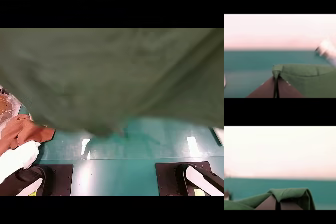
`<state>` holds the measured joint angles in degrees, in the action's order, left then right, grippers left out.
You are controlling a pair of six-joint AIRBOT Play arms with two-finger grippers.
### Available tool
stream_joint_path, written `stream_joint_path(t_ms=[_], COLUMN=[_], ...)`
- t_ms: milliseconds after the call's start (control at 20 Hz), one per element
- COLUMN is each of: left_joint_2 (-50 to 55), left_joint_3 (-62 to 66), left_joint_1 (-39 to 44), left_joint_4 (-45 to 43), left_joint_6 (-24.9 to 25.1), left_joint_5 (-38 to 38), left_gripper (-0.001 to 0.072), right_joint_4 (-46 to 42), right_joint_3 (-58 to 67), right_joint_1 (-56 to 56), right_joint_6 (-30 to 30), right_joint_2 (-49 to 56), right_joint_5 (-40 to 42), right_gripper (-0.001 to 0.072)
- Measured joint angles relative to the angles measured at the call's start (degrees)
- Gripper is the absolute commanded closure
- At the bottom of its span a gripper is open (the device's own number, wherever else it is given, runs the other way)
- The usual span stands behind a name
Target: Fold the shirts.
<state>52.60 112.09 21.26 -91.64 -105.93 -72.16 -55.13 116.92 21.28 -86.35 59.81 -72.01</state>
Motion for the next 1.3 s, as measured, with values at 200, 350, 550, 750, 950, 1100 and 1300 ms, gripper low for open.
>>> stream_joint_path(t_ms=[200,350,550,750,950,1100,1300], left_joint_2=[11.72,21.99,33.51,38.05,39.12,38.07,36.04], left_joint_3=[-14.40,-21.27,-24.37,-25.20,-25.40,-25.42,-25.64], left_joint_1=[0.00,0.00,0.00,-0.94,-3.06,-4.00,-4.42], left_joint_4=[-3.65,-4.74,-5.44,-6.14,-6.19,-6.01,-4.59], left_joint_6=[3.37,6.80,9.90,10.95,11.23,11.02,9.51], left_joint_5=[-1.09,8.39,21.33,30.08,31.28,29.33,26.49], left_gripper=[0.0681,0.0681,0.0681,0.0681,0.0681,0.0681,0.0681], right_joint_4=[-1.79,-2.27,-3.08,-10.99,-16.17,-17.42,-17.59], right_joint_3=[-21.79,-33.86,-39.10,-34.40,-28.87,-26.80,-27.85], right_joint_1=[-0.92,-3.63,-8.39,-11.32,-11.28,-9.66,-7.91], right_joint_6=[-3.02,-2.10,2.49,4.59,5.35,5.22,4.85], right_joint_2=[4.76,11.45,21.97,29.29,32.50,32.59,31.52], right_joint_5=[-5.81,-2.45,5.53,6.49,5.99,4.46,2.34], right_gripper=[0.0693,0.0693,0.0693,0.0693,0.0693,0.0693,0.0693])
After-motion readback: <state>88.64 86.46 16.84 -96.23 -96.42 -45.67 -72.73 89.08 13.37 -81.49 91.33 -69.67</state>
